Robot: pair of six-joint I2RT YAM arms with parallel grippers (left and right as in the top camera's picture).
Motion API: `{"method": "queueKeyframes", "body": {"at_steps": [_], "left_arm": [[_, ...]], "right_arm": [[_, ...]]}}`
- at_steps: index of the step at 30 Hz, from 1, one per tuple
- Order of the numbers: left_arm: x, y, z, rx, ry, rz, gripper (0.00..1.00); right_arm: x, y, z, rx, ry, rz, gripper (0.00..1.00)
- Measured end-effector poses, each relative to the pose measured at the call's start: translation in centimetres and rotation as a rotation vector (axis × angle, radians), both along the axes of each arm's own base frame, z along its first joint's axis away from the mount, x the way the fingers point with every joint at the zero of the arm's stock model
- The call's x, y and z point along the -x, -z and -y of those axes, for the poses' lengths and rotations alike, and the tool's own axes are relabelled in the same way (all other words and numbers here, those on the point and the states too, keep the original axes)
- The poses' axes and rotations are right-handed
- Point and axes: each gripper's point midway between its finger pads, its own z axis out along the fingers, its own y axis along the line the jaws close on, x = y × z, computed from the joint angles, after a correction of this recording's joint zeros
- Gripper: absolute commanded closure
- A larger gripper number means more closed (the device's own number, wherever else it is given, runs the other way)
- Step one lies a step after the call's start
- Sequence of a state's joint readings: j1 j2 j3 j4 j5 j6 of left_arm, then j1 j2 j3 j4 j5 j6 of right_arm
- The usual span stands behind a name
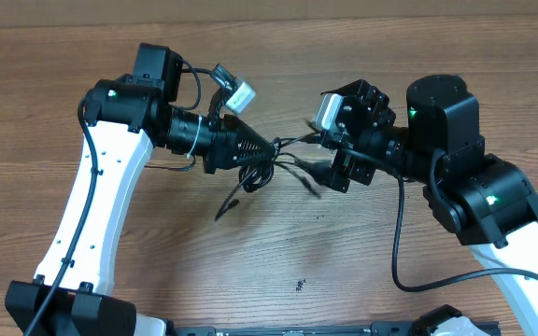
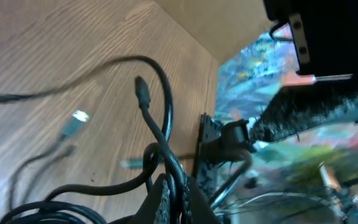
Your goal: Untangle cables
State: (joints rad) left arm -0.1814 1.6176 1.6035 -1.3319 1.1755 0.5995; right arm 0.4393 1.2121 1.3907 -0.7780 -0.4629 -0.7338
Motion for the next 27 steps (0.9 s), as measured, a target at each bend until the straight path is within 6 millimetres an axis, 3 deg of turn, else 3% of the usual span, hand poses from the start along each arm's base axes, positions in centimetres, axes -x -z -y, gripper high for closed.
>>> {"method": "queueKeyframes", "body": {"at_steps": [5,9,14,19,22,25,27], "left_arm": [[0.9,-0.5,0.1,0.042,0.063,0.08,0.96],[1.1,-1.3,0.4,0.103,0.09,0.127,0.96],[1.8,-2.5,1.3,0.178,0.135,0.168,0.95],[2.7,-3.1,2.7,0.222,0.193,0.202,0.96],[2.7,-3.3,2.9,0.235,0.202,0.22,0.96],[2.6,-3.4,3.0,0.242,0.203,0.231,0.96],[2.6,-3.5,3.0,0.25,0.206,0.236,0.96]], "right_arm": [[0.0,0.0,0.0,-0.001,-0.001,-0.001,0.0],[0.3,-0.1,-0.2,-0.009,-0.017,-0.005,0.08],[1.2,-0.4,-1.0,-0.044,-0.079,-0.021,0.37],[2.1,-0.2,-1.3,-0.058,-0.122,-0.055,0.52],[2.6,0.0,-1.4,-0.062,-0.135,-0.082,0.76],[2.9,0.1,-1.4,-0.066,-0.146,-0.094,0.92],[3.1,0.1,-1.5,-0.068,-0.157,-0.094,0.96]]}}
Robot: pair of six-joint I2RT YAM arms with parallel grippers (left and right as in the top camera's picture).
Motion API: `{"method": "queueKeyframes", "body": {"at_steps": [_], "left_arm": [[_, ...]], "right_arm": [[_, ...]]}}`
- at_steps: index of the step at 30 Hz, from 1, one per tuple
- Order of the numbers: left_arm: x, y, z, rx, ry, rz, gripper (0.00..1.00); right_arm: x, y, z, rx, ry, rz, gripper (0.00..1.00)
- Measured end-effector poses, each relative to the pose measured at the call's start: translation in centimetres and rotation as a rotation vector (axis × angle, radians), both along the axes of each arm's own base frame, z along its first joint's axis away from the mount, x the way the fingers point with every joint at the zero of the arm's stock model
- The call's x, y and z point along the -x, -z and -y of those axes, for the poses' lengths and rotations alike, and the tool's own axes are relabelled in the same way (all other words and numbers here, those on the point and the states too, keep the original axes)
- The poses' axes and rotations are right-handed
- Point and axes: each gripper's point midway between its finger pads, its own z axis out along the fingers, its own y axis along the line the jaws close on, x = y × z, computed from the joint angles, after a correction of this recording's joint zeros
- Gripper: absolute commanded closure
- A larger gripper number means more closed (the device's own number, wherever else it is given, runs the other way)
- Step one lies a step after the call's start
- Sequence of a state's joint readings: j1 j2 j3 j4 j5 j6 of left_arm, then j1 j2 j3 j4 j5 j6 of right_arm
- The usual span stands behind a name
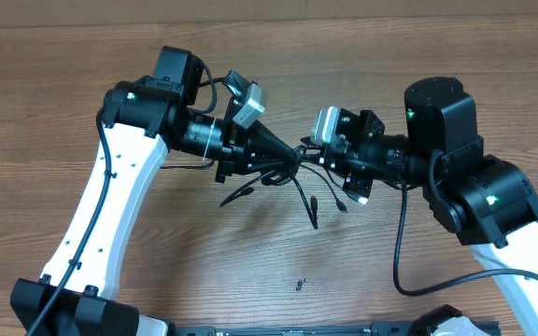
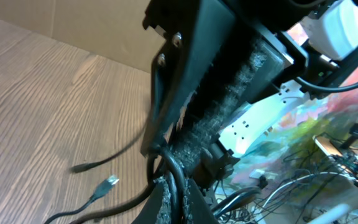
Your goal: Untangle cables
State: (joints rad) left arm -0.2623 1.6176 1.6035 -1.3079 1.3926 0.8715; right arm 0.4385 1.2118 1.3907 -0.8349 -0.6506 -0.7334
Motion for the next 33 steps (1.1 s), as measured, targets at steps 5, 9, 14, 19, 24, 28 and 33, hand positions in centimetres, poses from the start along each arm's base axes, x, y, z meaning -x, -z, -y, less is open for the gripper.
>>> {"method": "queueKeyframes", "body": {"at_steps": [5,9,14,19,24,28,33], "left_arm": [[-0.1,-0.3,0.1,0.021,0.004,0.014,0.96],[-0.3,-0.5,0.1,0.031,0.006,0.038,0.96],[-0.8,-0.5,0.3,0.035,0.003,0.088,0.45],[-1.1,-0.7,0.1,0.041,-0.006,0.079,0.37],[-2.0,-1.0,-1.2,0.05,-0.053,0.05,0.62],[-2.2,-0.9,-1.9,0.043,-0.078,0.008,0.57],[-1.7,-0.7,-2.0,0.025,-0.081,-0.051,0.51]], "right_arm": [[0.1,-0.1,0.1,-0.01,-0.009,-0.009,0.96],[0.1,0.0,0.2,-0.01,-0.007,-0.015,0.96],[0.1,0.2,0.4,-0.003,0.002,-0.025,0.96],[1.0,0.5,0.0,-0.005,-0.032,-0.055,0.96],[1.1,0.5,0.0,-0.005,-0.034,-0.055,0.96],[0.9,0.3,-0.1,-0.01,-0.034,-0.046,0.96],[0.7,-0.1,-0.2,-0.019,-0.035,-0.025,0.96]]}}
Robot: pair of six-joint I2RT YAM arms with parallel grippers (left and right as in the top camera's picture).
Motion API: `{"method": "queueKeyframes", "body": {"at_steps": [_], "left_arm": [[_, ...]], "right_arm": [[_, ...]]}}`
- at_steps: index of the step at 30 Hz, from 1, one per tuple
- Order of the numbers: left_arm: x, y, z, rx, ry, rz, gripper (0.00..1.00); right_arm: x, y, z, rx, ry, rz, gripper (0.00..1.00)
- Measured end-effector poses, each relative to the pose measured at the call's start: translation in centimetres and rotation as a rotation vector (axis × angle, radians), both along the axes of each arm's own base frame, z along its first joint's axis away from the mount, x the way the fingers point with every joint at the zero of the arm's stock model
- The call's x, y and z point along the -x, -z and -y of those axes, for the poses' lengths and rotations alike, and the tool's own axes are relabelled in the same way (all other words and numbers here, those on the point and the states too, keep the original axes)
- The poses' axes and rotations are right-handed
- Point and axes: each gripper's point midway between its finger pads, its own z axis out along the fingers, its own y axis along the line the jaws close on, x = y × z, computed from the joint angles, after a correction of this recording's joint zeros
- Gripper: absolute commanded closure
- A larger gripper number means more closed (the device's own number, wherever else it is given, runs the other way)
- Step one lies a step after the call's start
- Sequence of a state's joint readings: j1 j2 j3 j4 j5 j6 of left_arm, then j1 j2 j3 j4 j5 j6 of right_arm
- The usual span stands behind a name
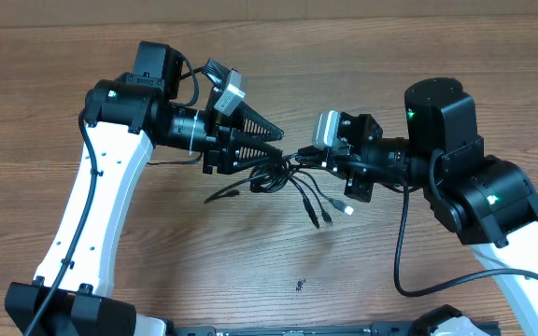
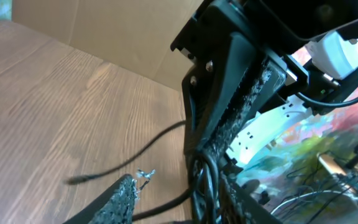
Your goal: Untangle cables
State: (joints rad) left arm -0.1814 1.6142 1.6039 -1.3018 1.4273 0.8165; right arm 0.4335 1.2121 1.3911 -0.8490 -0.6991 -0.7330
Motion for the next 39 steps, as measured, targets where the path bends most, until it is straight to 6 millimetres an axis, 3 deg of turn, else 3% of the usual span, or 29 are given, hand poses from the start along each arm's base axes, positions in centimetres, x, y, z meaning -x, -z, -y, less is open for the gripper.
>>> {"method": "queueKeyframes", "body": {"at_steps": [3,6,12,14,21,23,26,28,30,31,36,39], "left_arm": [[0.3,0.3,-0.1,-0.018,-0.002,-0.036,0.53],[0.6,0.7,-0.2,-0.041,-0.005,-0.061,0.61],[1.0,1.1,-0.3,-0.067,-0.001,-0.045,0.8],[1.0,1.1,-0.4,-0.068,0.0,-0.035,0.96],[1.1,1.0,-0.3,-0.063,0.003,-0.017,0.96],[1.0,1.0,-0.3,-0.059,0.003,-0.011,0.96],[0.9,0.9,-0.3,-0.052,0.004,-0.003,0.96],[0.9,0.8,-0.2,-0.049,0.005,-0.002,0.96],[0.9,0.8,-0.2,-0.05,0.004,-0.002,0.96],[0.9,0.8,-0.2,-0.051,0.004,-0.002,0.96],[1.0,0.9,-0.3,-0.057,0.004,-0.009,0.96],[1.0,1.0,-0.3,-0.06,0.004,-0.014,0.96]], "right_arm": [[-0.1,-0.1,0.0,-0.003,0.0,0.006,0.96],[-0.1,-0.2,-0.1,-0.005,0.0,0.011,0.96],[-0.2,-0.3,-0.1,-0.007,0.0,0.017,0.96],[-0.2,-0.3,-0.1,-0.007,0.0,0.017,0.96],[-0.4,-0.3,0.0,-0.005,0.008,0.022,0.96],[-0.4,-0.3,0.0,-0.006,0.009,0.021,0.66],[-0.2,-0.3,-0.2,-0.009,-0.005,0.02,0.61],[-0.1,-0.4,-0.3,-0.012,-0.008,0.016,0.39],[-0.1,-0.4,-0.3,-0.013,-0.011,0.021,0.32],[-0.1,-0.5,-0.3,-0.015,-0.013,0.025,0.18],[-0.1,-0.5,-0.3,-0.015,-0.012,0.022,0.14],[-0.1,-0.5,-0.3,-0.016,-0.012,0.026,0.26]]}}
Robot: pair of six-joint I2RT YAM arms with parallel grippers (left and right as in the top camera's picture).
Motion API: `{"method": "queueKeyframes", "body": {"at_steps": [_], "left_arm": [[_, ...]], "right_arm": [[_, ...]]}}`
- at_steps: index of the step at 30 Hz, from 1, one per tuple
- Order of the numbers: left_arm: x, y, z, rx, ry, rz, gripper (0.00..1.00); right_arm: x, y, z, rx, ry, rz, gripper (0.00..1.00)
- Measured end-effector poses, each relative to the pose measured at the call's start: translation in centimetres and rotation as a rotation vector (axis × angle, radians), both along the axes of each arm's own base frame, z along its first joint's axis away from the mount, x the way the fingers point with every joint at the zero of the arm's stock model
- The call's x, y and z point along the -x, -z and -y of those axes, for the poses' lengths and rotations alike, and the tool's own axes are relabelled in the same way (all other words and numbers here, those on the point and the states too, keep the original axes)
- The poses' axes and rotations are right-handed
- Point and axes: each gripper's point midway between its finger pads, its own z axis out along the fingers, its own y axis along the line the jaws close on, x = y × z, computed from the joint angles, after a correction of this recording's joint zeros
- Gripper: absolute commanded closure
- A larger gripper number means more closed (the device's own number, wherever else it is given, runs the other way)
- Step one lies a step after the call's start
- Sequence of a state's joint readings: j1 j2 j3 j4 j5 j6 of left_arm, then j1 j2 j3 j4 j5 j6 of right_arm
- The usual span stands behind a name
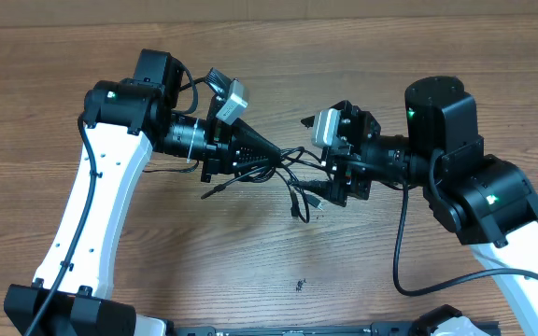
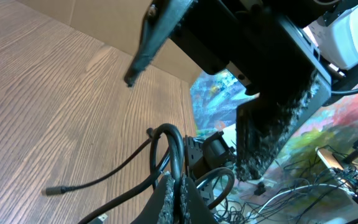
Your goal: Untangle cables
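Observation:
A tangle of thin black cables [image 1: 292, 177] hangs between the two arms above the wooden table [image 1: 204, 271]. My left gripper [image 1: 275, 155] is shut on a strand of it; in the left wrist view its fingertips [image 2: 176, 186] pinch a black cable loop [image 2: 168, 140]. My right gripper [image 1: 314, 161] faces it from the right with its jaws wide open around the bundle. Its thin upper finger [image 2: 143, 46] and padded lower finger [image 2: 272, 124] stand far apart. Loose plug ends [image 1: 297, 213] dangle toward the table.
Another plug end [image 2: 53, 190] trails low on the left of the wrist view. A thin cable [image 1: 162, 168] runs back under the left arm. The white arm links [image 1: 92, 233] stand at both sides of the table.
My left gripper was open beside the bundle and is now shut on a cable strand. My right gripper was closed on the cables and now stands wide open.
First my left gripper held the tangle low over the table. Then both grippers met at the bundle, the left one still shut on it. Later the left was open while the right held the cables. Now the left grips again and the right is open.

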State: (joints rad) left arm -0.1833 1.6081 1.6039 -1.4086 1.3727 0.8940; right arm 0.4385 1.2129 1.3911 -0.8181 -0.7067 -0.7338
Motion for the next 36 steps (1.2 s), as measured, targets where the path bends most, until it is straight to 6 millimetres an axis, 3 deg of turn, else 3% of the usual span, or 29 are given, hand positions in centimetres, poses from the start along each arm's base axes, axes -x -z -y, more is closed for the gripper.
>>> {"method": "queueKeyframes", "body": {"at_steps": [5,10,22,36], "left_arm": [[0.0,-0.3,0.1,0.017,0.003,-0.001,0.96],[0.1,-1.3,0.2,0.074,0.012,0.0,0.96],[0.1,-2.0,0.3,0.118,0.019,0.001,0.96],[-2.3,-3.9,0.8,0.194,0.034,0.119,0.96]], "right_arm": [[-0.1,-0.2,-0.1,-0.005,-0.004,0.014,0.53],[0.1,-0.1,-0.1,-0.007,-0.009,-0.001,0.67],[0.6,0.2,-0.1,-0.004,-0.023,-0.029,0.73],[1.8,1.1,0.1,0.009,-0.044,-0.098,0.74]]}}
